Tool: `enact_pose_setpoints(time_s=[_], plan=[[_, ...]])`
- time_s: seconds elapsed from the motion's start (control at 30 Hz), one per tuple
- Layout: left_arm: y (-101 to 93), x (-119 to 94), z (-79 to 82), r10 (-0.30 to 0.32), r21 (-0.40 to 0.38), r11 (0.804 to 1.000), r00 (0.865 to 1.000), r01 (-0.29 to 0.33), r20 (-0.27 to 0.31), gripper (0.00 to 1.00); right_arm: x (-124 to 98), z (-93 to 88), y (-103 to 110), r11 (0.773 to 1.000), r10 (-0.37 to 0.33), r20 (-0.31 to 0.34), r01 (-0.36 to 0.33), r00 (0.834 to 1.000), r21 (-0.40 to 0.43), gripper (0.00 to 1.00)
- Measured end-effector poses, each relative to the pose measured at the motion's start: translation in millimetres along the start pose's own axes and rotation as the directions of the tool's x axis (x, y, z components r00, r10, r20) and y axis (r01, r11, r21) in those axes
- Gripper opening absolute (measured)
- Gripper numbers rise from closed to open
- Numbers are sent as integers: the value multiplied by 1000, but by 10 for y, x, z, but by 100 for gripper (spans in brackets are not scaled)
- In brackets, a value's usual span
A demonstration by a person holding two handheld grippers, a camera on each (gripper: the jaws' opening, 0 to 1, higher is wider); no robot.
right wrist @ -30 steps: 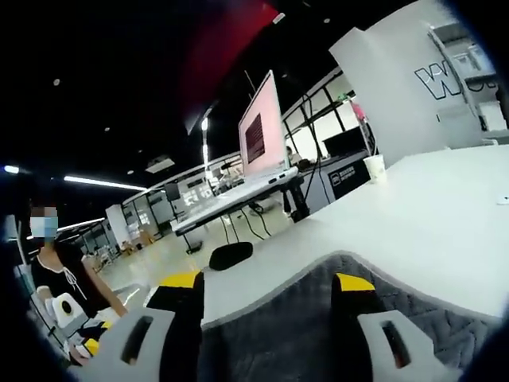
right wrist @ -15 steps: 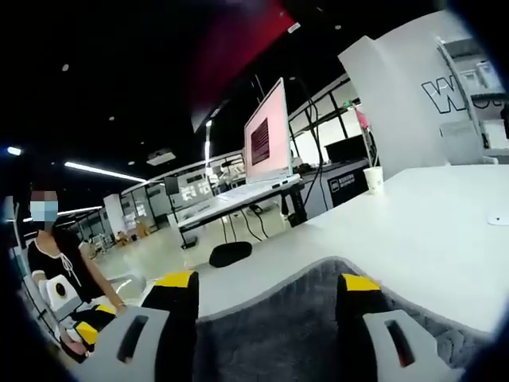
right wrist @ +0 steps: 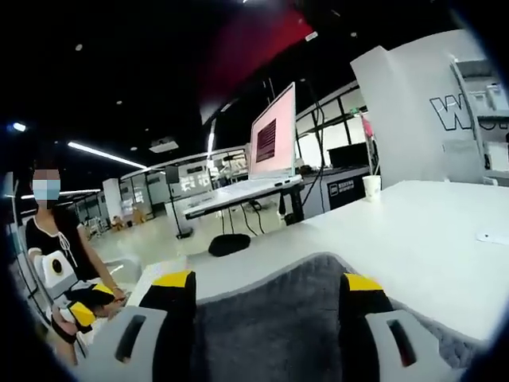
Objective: Open the folded towel by lifting each exposed corner and separating the folded layers until the towel lies flat within the target outline without major curled edges
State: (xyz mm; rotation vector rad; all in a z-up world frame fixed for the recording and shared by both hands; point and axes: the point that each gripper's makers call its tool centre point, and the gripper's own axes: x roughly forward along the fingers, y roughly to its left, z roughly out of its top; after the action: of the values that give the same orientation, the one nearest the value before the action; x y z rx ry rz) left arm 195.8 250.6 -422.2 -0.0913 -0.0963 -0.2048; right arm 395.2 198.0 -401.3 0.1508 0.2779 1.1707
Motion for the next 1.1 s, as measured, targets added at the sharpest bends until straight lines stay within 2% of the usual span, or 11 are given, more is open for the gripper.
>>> enact_pose_setpoints(time_s=[0.37, 0.5, 0.57, 0.63, 0.7, 0.83, 0.9, 1.0, 1.1], plan=[[-88, 43, 19, -27, 16, 1000, 1000, 27, -9, 31, -89, -81, -6, 1000, -10, -19, 9, 1000, -17, 73], [-137, 86, 20, -34, 16, 999, 999, 35, -13, 31, -184, 11, -15, 998, -4, 14, 5, 1000, -63, 75], [-186, 118, 66, -46, 17, 999, 999, 46, -1, 31, -306, -5, -47, 997, -12, 24, 14, 1000, -72, 75], [-220, 142, 62, -57, 14, 998, 998, 57, -5, 31, -332, -17, -56, 998, -15, 25, 16, 1000, -67, 75], [-294, 174, 55, -76, 21, 997, 997, 76, -12, 31, -384, -50, -24, 993, -16, 18, 18, 1000, -119, 75], [-358, 206, 45, -91, 34, 995, 996, 91, -24, 31, -468, -100, -68, 990, -25, 10, 26, 1000, -140, 77], [-422, 230, 13, -111, 28, 993, 993, 112, -38, 31, -530, -183, -106, 976, -61, -11, 57, 998, -211, 76], [-450, 238, 5, -117, 34, 992, 992, 118, -41, 31, -568, -221, -52, 980, -36, -9, 34, 999, -197, 76], [-473, 251, 25, -124, 31, 992, 992, 125, -34, 31, -615, -271, -69, 980, -45, -18, 40, 999, -196, 76]])
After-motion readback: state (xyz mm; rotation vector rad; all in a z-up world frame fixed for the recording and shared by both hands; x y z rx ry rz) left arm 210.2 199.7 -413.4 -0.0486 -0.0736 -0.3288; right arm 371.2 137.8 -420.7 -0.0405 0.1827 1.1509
